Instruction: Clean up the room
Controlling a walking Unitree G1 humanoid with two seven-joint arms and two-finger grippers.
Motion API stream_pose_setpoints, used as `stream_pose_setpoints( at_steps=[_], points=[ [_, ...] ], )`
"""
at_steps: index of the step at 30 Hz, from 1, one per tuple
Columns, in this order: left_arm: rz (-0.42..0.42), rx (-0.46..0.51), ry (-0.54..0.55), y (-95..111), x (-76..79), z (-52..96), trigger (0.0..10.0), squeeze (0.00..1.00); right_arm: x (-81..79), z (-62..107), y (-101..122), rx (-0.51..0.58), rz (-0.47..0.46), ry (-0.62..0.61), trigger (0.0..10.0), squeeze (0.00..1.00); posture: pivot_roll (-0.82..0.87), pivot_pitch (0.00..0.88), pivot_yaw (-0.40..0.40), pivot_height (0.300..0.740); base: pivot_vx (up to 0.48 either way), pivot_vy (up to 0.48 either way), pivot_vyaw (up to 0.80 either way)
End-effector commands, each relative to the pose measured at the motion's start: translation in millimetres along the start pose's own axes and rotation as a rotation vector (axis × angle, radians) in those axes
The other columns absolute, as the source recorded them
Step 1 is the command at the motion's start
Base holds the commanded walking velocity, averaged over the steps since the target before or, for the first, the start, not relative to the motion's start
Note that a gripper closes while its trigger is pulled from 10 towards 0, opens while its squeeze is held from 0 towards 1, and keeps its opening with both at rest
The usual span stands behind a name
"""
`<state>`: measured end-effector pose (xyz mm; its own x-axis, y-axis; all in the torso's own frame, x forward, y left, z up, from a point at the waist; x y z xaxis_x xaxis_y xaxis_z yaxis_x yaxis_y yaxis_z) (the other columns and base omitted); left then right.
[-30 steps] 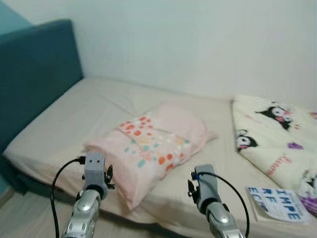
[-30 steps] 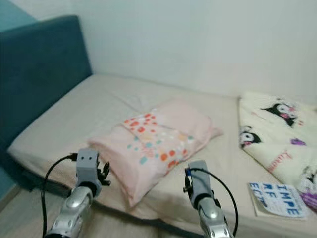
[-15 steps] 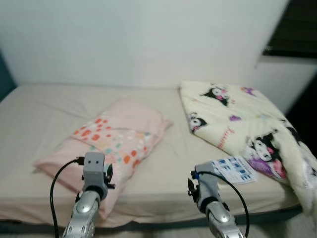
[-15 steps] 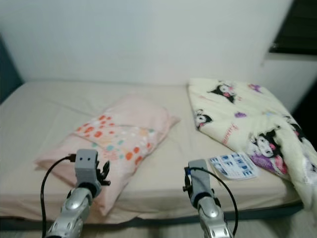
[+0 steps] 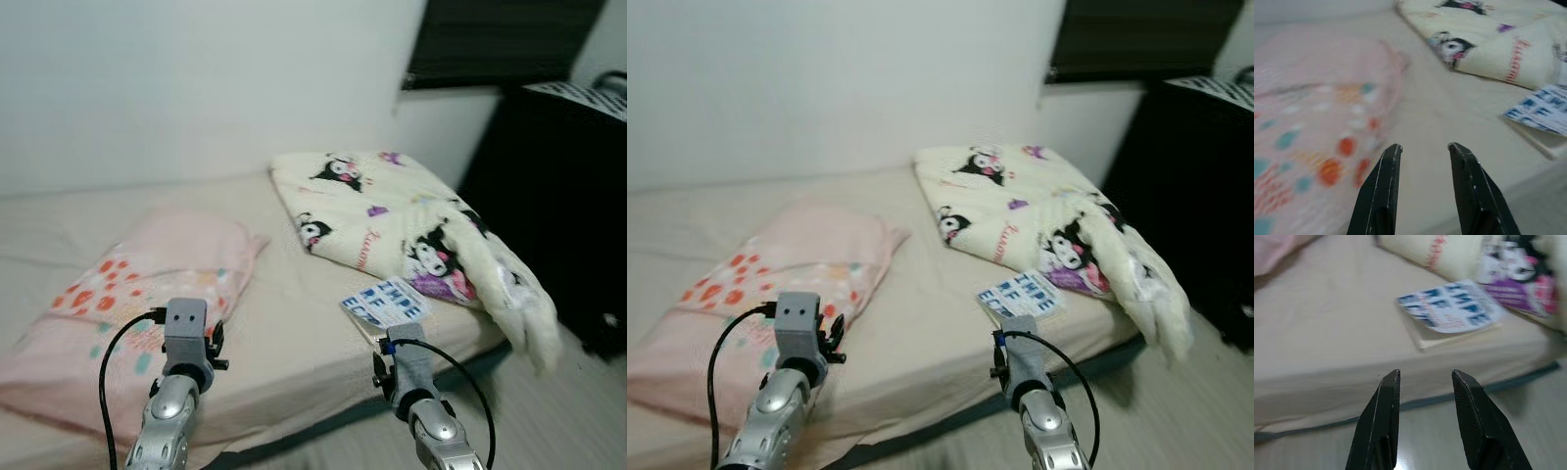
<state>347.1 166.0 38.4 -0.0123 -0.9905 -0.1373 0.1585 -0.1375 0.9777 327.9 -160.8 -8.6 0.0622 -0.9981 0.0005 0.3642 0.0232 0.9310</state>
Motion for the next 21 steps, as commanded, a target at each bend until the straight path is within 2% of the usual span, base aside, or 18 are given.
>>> stream_pose_setpoints(
  at_steps=[1, 4, 13, 21],
  points=[
    [0.009, 0.006, -0.004, 1.8, 2.0, -1.1, 10.0, 0.0, 2.7, 0.4, 0.2, -0.002, 0.005, -0.009, 10.0, 0.0, 0.0, 0.001, -0.058, 0.738, 0.0, 0.0, -0.8],
    [0.008, 0.005, -0.002, 1.5, 1.8, -0.9, 10.0, 0.0, 2.8, 0.6, 1.8, 0.008, 0.005, -0.007, 10.0, 0.0, -0.01, 0.0, -0.058, 0.738, 0.0, 0.0, -0.8],
    [0.018, -0.005, 0.002, -1.5, 1.9, 0.9, 10.0, 0.0, -4.5, 1.4, 2.4, 0.016, 0.046, 0.038, 10.0, 0.0, -0.01, 0.0, -0.068, 0.738, 0.0, 0.0, 0.0],
    [0.022, -0.005, 0.0, -1.9, 1.9, 1.2, 10.0, 0.0, -6.9, 0.0, 5.3, 0.021, 0.051, 0.048, 10.0, 0.0, -0.01, 0.0, -0.073, 0.738, 0.0, 0.39, 0.0]
  ],
)
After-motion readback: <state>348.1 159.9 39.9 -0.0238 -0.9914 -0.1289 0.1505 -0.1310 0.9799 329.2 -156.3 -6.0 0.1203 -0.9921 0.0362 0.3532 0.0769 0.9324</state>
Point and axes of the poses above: a point about 5 cm out from each wrist's last joint towards the gripper, its own z axis pointing back from the gripper into the wrist, its own y axis along the axis of the wrist's last joint, x = y × z, the point moved 6 cm from there along -z, pointing out of the wrist towards the gripper, and after that the axes turned 8 degrees about -z, right-handed, at the moved point
